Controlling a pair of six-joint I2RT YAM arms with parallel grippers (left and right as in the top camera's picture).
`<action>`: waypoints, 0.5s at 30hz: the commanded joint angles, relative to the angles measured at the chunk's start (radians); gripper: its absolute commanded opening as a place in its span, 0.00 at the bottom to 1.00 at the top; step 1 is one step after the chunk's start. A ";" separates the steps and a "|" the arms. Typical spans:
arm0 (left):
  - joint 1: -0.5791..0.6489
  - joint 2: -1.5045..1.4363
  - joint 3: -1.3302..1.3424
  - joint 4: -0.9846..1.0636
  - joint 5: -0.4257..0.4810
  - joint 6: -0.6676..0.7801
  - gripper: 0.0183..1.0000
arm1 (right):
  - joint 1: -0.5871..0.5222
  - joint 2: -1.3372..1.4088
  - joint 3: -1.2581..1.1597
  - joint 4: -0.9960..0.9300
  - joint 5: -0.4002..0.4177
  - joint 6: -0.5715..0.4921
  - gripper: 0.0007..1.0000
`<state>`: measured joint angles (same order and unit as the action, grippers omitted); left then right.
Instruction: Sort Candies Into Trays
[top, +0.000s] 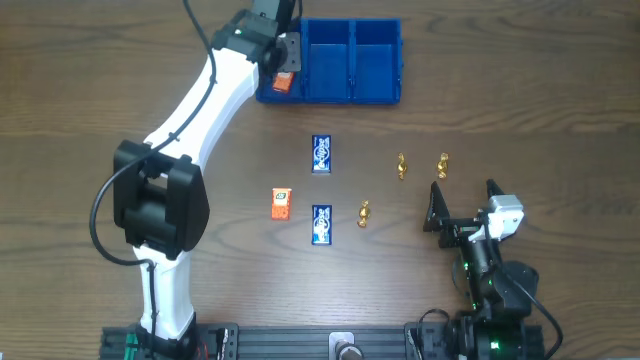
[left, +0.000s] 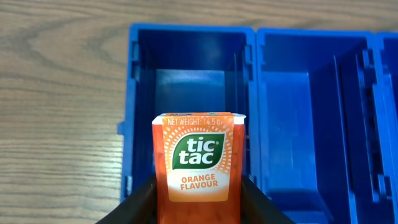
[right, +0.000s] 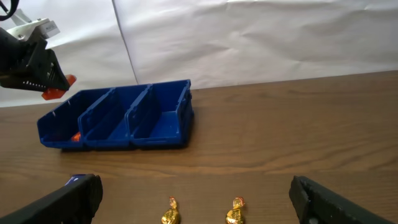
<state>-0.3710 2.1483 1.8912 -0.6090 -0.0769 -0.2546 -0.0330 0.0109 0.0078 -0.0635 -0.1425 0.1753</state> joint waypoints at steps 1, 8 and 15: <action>0.019 0.004 0.016 0.008 0.026 0.008 0.30 | -0.004 -0.005 0.000 -0.006 -0.005 0.003 1.00; 0.008 -0.055 0.008 -0.017 0.000 0.003 0.77 | -0.004 -0.005 0.000 -0.006 -0.005 0.003 1.00; -0.158 -0.581 -0.422 -0.026 -0.066 -0.102 0.86 | -0.004 -0.005 0.000 -0.006 -0.005 0.003 1.00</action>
<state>-0.4385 1.7985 1.6455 -0.6300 -0.0933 -0.2863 -0.0330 0.0105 0.0078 -0.0631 -0.1425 0.1753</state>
